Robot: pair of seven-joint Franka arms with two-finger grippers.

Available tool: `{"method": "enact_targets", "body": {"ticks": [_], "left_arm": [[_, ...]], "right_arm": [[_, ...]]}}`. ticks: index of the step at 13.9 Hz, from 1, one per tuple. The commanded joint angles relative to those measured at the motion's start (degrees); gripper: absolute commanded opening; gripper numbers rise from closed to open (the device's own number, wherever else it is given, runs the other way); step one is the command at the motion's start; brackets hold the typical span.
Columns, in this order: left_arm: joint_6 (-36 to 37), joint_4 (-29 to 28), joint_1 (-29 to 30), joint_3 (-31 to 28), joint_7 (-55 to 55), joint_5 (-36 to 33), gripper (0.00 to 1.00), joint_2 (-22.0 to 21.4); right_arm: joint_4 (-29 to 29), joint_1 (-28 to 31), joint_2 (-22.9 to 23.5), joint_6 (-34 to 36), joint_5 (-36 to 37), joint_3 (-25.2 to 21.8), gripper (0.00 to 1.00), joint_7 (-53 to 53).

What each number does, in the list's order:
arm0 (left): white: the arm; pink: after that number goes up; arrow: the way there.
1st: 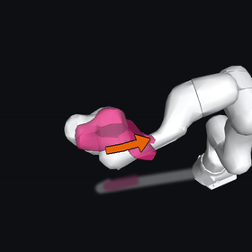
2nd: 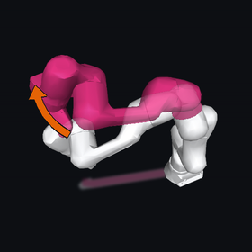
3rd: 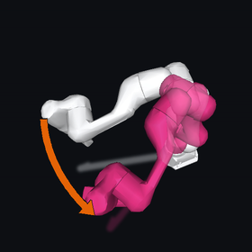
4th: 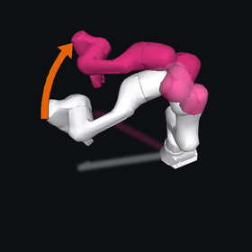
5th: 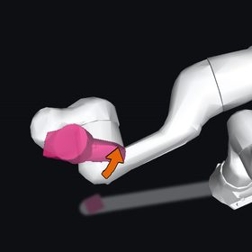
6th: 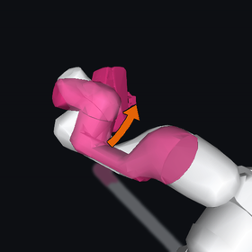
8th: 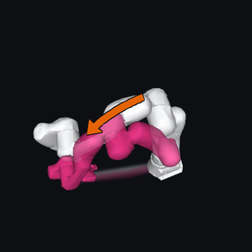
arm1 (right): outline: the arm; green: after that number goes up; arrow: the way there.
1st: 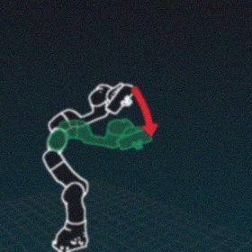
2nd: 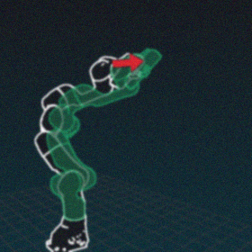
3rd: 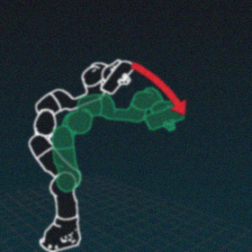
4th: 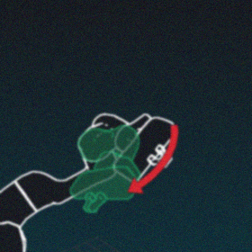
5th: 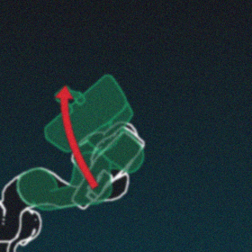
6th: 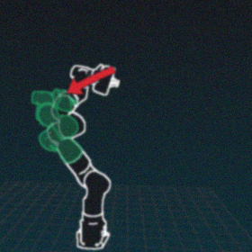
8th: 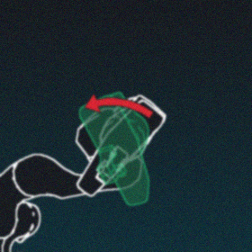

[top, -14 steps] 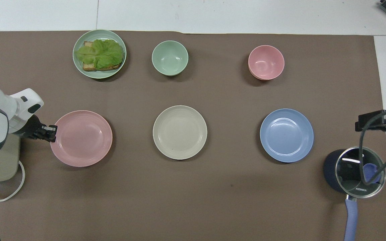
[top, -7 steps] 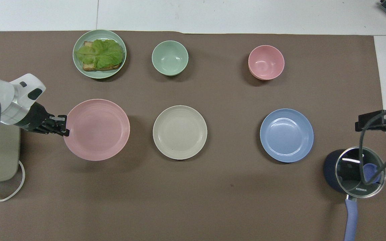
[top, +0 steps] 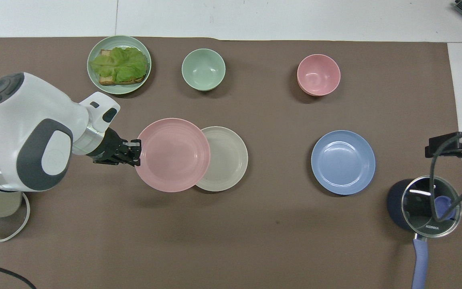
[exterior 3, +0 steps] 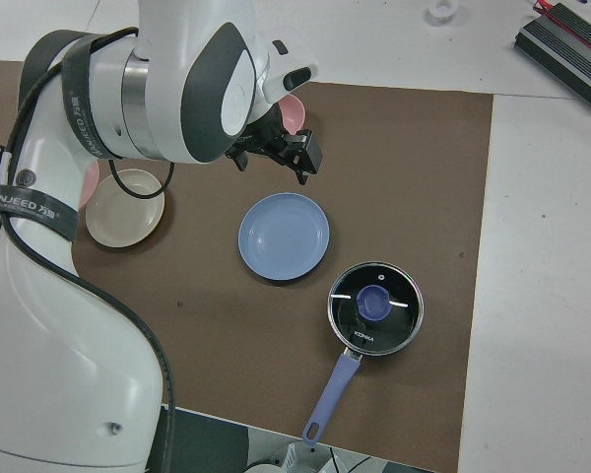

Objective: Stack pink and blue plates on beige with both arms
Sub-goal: 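Slide the pink plate with the left gripper onto the beige plate, then release the pink plate and withdraw the left gripper to rest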

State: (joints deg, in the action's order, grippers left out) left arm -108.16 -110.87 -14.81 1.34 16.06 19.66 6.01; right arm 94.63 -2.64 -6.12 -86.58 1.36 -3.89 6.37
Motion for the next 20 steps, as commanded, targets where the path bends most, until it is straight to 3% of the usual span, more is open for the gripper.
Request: {"method": "enact_targets", "body": {"ticks": [1,4,8,12,13,15,20], "left_arm": [[-9.23,-5.22,-6.17,-0.9,5.01,2.04,0.0,-1.18],[-14.62,-8.04,-9.7,-0.9,6.78,4.24,0.0,-1.0],[-20.85,-8.66,-11.82,-0.9,7.93,4.51,0.0,3.12],[-21.84,-8.84,-12.87,-0.99,7.75,4.51,0.0,4.19],[-21.92,-8.75,-12.79,-0.99,7.75,4.51,0.1,4.19],[-22.01,-8.4,-12.7,-0.99,7.93,4.51,0.98,4.36],[-20.87,-7.17,-12.09,-1.25,7.93,4.42,1.0,4.28]], "right_arm": [[1.61,0.71,-1.44,-0.43,-0.57,0.12,1.0,-1.54],[1.7,0.71,-1.44,-0.43,-0.57,0.12,1.0,-1.54],[1.7,0.71,-1.44,-0.43,-0.57,0.12,1.0,-1.54],[1.7,0.71,-1.44,-0.43,-0.57,0.12,1.0,-1.54],[1.61,0.71,-1.44,-0.43,-0.57,0.12,1.0,-1.54],[1.61,0.71,-1.44,-0.43,-0.57,0.12,1.0,-1.54],[1.7,0.71,-1.44,-0.43,-0.57,0.12,1.0,-1.54]]}}
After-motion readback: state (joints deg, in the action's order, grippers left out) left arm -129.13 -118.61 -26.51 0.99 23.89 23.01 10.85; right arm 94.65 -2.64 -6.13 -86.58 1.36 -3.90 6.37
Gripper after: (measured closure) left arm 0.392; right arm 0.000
